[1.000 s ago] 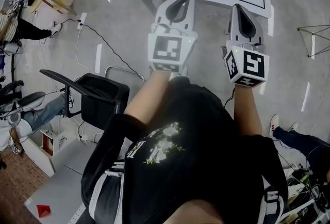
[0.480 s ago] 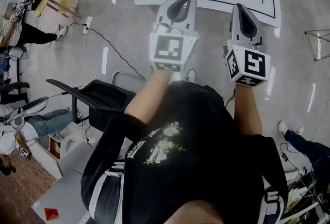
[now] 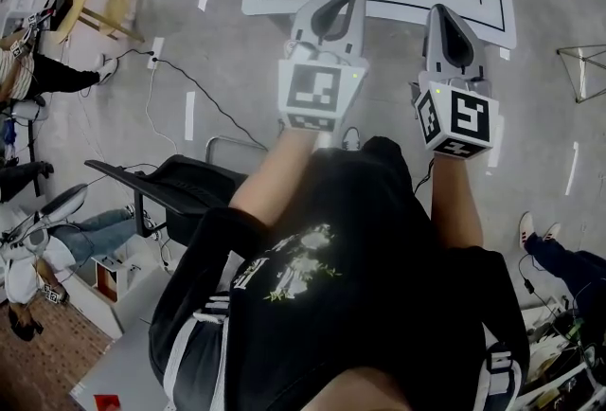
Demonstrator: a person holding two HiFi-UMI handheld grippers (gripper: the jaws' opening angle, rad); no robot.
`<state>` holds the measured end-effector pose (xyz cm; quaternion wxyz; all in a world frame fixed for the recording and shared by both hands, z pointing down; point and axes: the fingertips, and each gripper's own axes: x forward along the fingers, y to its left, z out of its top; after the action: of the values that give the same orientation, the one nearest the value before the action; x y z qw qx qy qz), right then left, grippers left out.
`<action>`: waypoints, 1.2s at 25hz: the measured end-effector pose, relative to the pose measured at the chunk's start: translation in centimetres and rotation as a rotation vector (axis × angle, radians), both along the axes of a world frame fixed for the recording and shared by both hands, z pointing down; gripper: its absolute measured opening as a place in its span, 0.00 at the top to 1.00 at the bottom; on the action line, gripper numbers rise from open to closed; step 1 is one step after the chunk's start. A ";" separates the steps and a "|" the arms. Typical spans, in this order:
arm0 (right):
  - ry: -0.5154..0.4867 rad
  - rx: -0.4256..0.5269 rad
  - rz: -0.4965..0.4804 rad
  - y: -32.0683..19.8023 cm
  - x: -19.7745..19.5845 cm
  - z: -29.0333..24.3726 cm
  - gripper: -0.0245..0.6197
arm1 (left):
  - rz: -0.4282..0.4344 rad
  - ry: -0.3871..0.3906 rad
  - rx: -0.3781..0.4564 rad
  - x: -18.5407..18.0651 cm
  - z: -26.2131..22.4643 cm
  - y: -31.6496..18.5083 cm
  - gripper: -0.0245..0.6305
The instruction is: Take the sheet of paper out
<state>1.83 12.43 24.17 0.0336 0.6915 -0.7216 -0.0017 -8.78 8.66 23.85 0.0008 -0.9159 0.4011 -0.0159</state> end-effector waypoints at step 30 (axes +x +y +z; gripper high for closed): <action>-0.006 -0.023 -0.032 -10.4 4.9 2.1 0.96 | -0.010 -0.022 -0.038 5.4 2.6 -10.0 0.98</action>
<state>6.78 2.03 26.32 0.0394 0.6794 -0.7326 0.0080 -3.36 -1.36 26.44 -0.0124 -0.9134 0.4054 -0.0339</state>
